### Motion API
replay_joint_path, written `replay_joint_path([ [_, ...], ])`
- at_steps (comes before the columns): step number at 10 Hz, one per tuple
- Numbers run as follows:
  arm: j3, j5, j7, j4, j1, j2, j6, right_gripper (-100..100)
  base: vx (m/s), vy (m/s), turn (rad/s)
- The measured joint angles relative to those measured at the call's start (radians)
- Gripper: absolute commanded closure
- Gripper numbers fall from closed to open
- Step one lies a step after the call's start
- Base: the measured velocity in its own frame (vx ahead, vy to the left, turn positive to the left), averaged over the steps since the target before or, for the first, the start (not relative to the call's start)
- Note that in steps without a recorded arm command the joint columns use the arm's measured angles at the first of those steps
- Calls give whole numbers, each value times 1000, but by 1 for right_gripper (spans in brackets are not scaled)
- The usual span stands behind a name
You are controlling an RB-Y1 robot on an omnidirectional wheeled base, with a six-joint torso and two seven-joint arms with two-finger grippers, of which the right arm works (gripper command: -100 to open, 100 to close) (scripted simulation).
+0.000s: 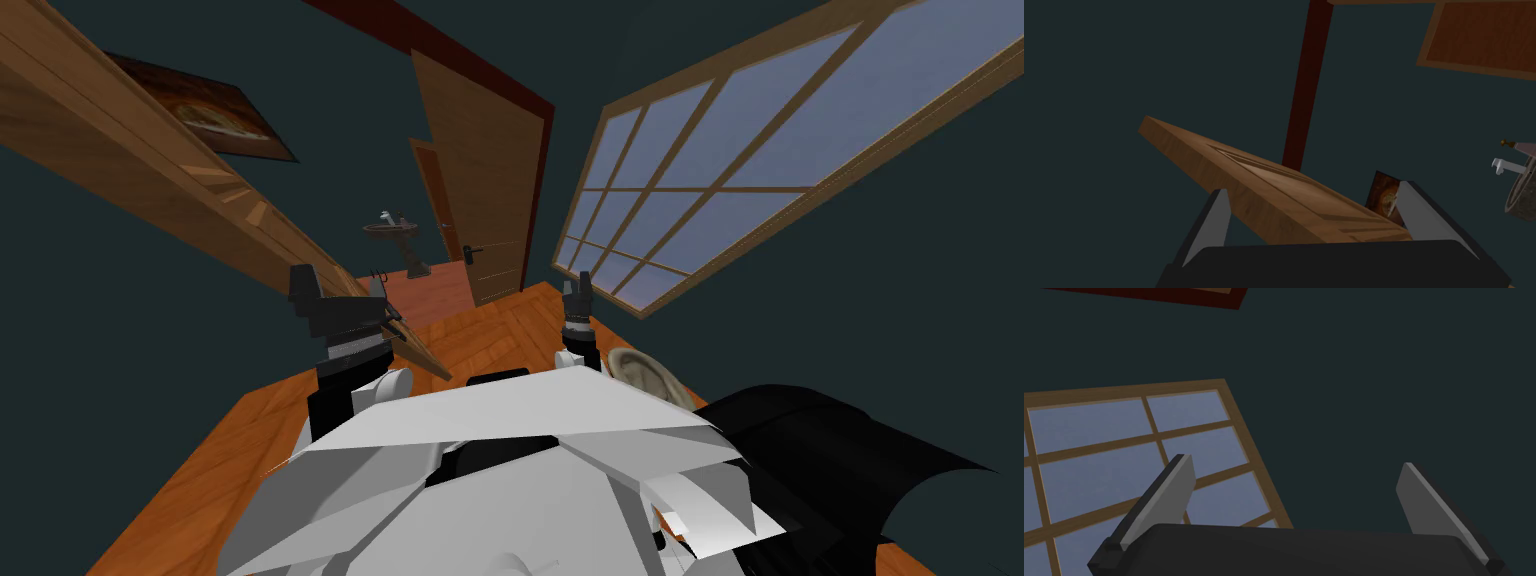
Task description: Pull the door open
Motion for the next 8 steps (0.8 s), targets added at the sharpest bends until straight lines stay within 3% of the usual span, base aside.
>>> replay_joint_path([
  [6,10,-73,56,114,-62,-49,24,-100,124,-34,152],
  [8,11,-106,78,152,-89,-65,46,-100,130,-36,170],
])
